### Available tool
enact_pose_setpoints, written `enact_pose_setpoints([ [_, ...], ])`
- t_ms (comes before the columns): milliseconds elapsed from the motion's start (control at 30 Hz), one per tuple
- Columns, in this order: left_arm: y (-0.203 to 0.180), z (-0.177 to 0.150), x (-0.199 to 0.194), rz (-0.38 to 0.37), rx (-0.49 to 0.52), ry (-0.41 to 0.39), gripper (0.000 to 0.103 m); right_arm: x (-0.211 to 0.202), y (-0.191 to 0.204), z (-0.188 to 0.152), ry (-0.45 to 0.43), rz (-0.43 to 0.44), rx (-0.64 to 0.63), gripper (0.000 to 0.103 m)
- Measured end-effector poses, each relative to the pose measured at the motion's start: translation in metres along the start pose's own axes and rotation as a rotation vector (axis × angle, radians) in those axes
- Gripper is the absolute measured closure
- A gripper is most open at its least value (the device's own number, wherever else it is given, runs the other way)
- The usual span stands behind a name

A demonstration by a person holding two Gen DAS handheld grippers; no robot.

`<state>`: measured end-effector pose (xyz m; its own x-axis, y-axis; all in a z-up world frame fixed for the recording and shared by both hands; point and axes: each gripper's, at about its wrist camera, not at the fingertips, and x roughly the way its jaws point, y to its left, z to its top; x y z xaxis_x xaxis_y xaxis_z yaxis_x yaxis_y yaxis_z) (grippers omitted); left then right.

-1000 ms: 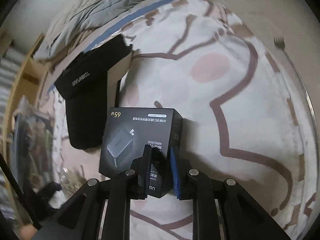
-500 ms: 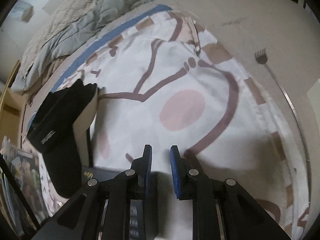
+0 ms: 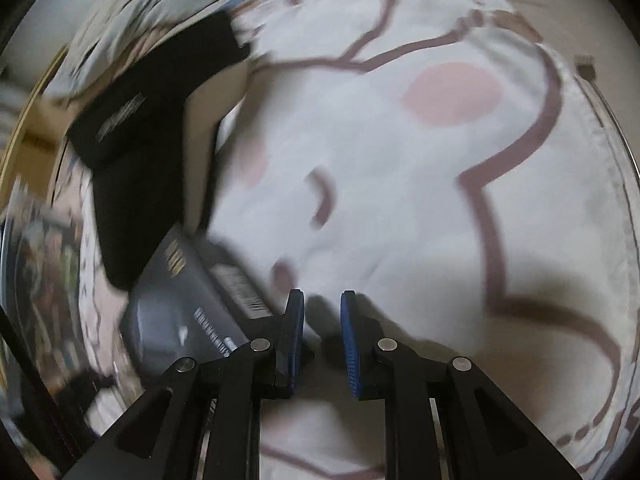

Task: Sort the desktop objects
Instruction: 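Reach the right tool to the black charger box and grasp it, then lift the charger box with the right tool while the left tool holds the cable bag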

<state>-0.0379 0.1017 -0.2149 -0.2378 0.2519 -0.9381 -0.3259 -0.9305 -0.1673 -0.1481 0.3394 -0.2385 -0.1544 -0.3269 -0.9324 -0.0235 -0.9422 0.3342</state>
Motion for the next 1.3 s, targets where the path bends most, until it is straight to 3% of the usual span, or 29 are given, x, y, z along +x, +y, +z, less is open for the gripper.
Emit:
enact_pose_setpoints([
  [167,0.034,-0.014,-0.020,0.027,-0.085,-0.030,0.040,0.005,0.030,-0.022,0.051,0.042,-0.103,0.084],
  [267,0.046,-0.016,-0.040,0.022,-0.112,-0.081,0.040,0.006,0.047,-0.027,0.027,-0.027,-0.210,0.084],
  [400,0.045,-0.006,-0.057,0.000,-0.117,-0.132,0.040,0.008,0.036,-0.018,0.037,0.001,-0.130,0.084],
  [533,0.030,0.013,-0.060,-0.045,-0.086,-0.164,0.040,0.007,0.029,-0.015,0.027,-0.014,-0.129,0.084],
  [733,-0.009,0.030,-0.036,-0.014,0.024,-0.138,0.040,0.013,0.020,-0.020,0.023,0.010,-0.158,0.084],
  [933,-0.018,0.026,-0.013,0.050,0.098,-0.106,0.039,0.015,0.018,-0.029,-0.010,0.030,-0.226,0.083],
  [1067,-0.016,0.023,-0.010,0.062,0.116,-0.111,0.039,0.013,0.030,-0.038,-0.058,-0.021,-0.308,0.082],
  [1300,-0.005,0.017,-0.013,0.077,0.102,-0.107,0.039,0.002,0.029,-0.036,-0.017,0.123,-0.234,0.082],
])
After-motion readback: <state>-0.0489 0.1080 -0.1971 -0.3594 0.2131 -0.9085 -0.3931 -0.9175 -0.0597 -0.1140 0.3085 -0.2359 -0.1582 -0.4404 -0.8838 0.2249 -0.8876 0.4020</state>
